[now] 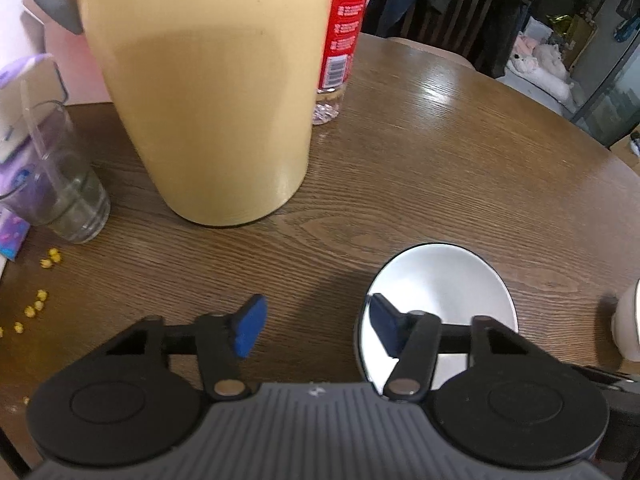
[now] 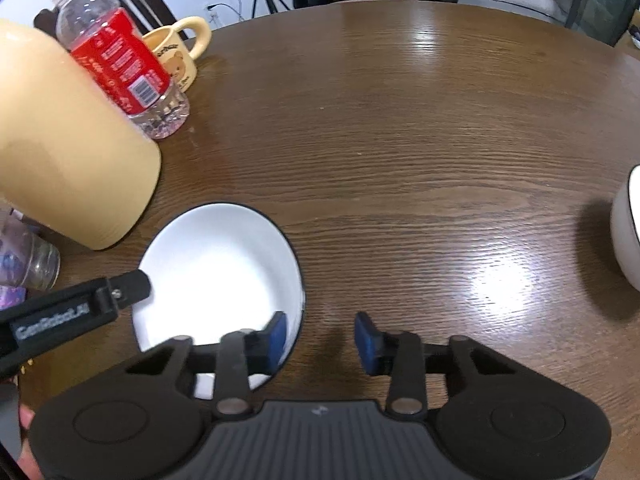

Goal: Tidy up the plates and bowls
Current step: 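Close both grippers on the rim of the white bowl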

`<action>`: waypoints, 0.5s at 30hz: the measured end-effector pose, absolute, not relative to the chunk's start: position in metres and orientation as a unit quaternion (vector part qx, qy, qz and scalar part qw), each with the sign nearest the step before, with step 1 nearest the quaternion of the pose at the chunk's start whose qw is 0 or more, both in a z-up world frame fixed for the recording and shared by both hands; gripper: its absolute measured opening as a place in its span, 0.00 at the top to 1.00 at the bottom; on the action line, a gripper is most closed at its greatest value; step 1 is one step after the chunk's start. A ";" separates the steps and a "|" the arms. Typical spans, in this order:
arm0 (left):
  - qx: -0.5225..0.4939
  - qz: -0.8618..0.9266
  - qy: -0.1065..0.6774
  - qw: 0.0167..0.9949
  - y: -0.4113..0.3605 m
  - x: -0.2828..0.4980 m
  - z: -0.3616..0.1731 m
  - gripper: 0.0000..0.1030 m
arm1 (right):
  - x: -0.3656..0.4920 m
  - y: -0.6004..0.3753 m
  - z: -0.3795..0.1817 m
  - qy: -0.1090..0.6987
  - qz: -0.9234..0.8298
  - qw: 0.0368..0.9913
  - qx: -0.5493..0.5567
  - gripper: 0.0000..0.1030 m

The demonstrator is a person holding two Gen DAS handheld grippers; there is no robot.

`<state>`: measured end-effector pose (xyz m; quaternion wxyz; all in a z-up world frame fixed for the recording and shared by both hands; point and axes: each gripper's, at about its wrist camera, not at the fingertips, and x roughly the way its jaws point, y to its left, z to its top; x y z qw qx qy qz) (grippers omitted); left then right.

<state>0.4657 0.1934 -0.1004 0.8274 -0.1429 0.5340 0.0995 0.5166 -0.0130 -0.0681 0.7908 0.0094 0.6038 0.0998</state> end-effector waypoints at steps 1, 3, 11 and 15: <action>-0.146 0.095 0.534 0.828 0.193 0.466 -0.101 0.52 | 0.517 -0.011 -0.068 0.603 0.102 0.791 0.010 0.76; -0.148 0.087 0.534 0.828 0.192 0.468 -0.102 0.58 | 0.517 -0.008 -0.069 0.601 0.106 0.792 0.011 0.81; -0.163 0.052 0.539 0.825 0.187 0.474 -0.109 0.89 | 0.519 -0.005 -0.072 0.597 0.111 0.794 0.020 0.92; -0.159 0.049 0.538 0.826 0.184 0.475 -0.111 0.92 | 0.517 -0.004 -0.071 0.594 0.108 0.797 0.015 0.93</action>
